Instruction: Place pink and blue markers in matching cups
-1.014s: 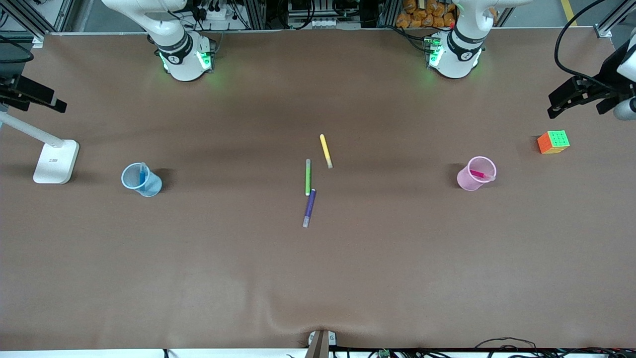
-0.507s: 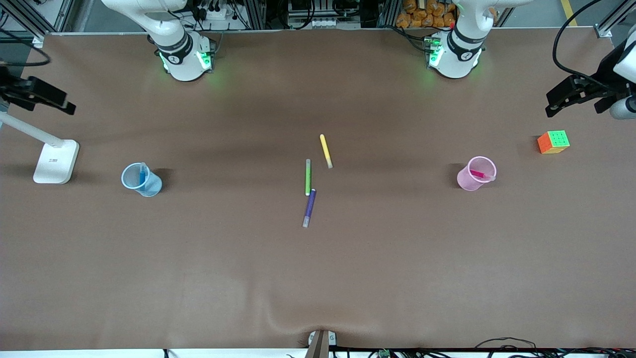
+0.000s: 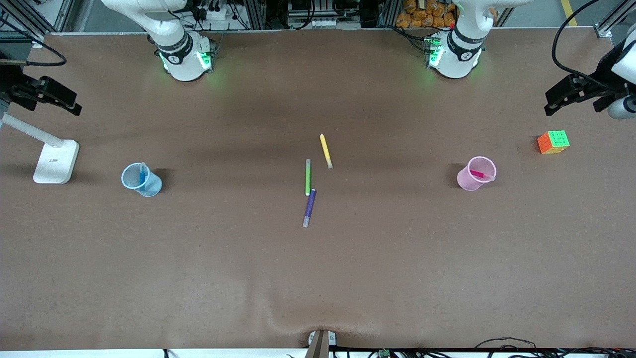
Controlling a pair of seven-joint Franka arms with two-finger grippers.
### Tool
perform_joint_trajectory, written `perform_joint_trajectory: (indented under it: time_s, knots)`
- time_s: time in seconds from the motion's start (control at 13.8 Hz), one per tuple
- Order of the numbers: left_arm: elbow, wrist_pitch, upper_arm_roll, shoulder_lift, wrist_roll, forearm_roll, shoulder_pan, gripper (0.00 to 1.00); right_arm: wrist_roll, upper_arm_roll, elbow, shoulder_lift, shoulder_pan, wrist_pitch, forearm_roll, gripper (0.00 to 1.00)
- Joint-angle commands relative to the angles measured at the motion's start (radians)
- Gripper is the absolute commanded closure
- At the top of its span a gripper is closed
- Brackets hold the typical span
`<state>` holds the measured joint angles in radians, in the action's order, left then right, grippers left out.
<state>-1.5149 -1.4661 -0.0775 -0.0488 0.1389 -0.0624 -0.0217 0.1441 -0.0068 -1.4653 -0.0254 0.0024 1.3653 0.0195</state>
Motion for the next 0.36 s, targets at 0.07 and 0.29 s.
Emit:
perform_joint_trajectory:
  time_s: [0.07,0.29]
  knots:
    - [0.01,0.02,-0.002,-0.005,-0.019,0.019,0.003,0.0,-0.017,-0.044,-0.038,-0.034,0.005,0.018,0.04,0.0]
    - [0.01,0.024,-0.002,-0.006,-0.018,0.019,0.002,0.0,-0.049,-0.045,-0.038,-0.034,0.004,0.018,0.042,0.0]
